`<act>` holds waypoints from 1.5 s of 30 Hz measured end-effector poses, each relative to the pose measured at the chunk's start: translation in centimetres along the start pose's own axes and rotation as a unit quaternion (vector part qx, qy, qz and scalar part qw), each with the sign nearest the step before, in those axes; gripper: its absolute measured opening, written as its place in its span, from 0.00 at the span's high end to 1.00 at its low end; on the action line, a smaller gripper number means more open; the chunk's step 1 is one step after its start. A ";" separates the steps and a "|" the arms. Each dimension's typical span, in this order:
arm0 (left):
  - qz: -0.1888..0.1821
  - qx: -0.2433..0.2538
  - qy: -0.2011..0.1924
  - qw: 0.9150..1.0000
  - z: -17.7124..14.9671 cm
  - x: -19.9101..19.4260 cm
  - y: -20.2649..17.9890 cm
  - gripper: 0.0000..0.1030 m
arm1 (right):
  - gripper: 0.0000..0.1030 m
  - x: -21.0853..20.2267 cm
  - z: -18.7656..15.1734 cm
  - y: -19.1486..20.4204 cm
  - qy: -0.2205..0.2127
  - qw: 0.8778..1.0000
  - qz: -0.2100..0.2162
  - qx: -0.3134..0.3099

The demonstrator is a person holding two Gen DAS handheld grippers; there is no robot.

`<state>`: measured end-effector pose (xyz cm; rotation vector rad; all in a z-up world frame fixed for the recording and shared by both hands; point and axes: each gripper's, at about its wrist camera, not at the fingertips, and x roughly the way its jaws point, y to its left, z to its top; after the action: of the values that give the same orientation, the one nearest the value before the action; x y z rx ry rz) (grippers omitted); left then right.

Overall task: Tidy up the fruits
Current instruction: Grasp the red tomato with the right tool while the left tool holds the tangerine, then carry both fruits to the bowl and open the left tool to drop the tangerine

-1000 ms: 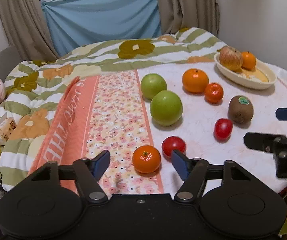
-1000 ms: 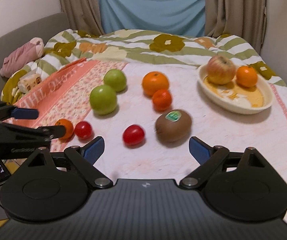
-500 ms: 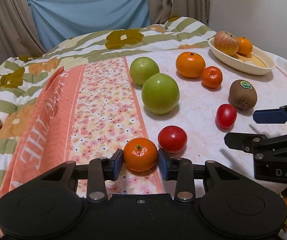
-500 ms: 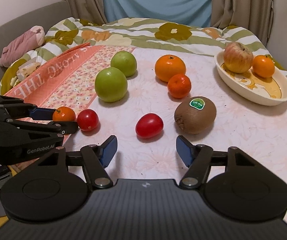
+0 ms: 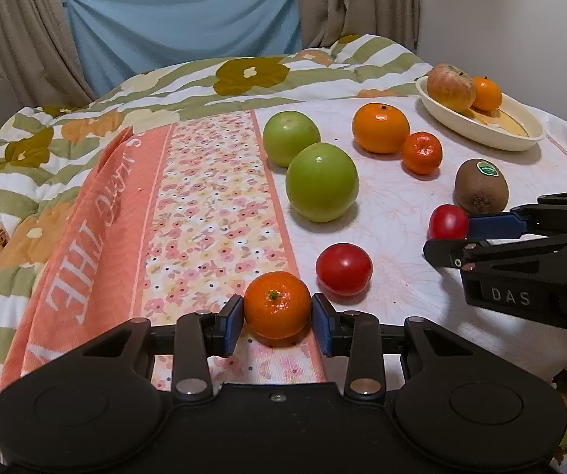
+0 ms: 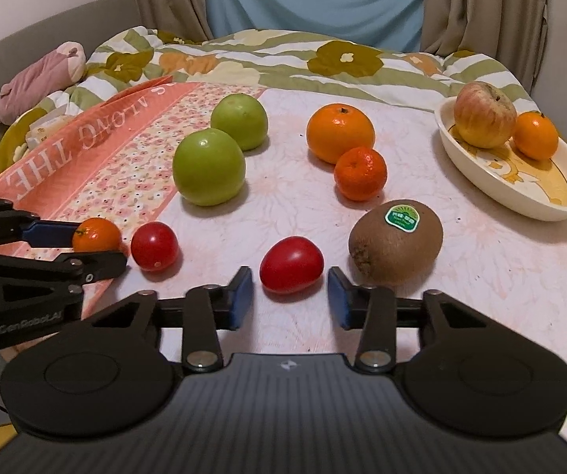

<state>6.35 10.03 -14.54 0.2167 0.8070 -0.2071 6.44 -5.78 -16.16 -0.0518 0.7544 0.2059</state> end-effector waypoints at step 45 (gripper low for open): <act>-0.050 -0.005 -0.048 0.998 12.5 -6.3 -13.7 0.60 | 0.51 -13.2 6.5 -16.6 -0.057 0.997 -0.024 0.044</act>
<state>7.10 -5.86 -3.02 0.1564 0.7243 -0.3062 4.84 -23.40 -2.87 0.0257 0.6465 0.1291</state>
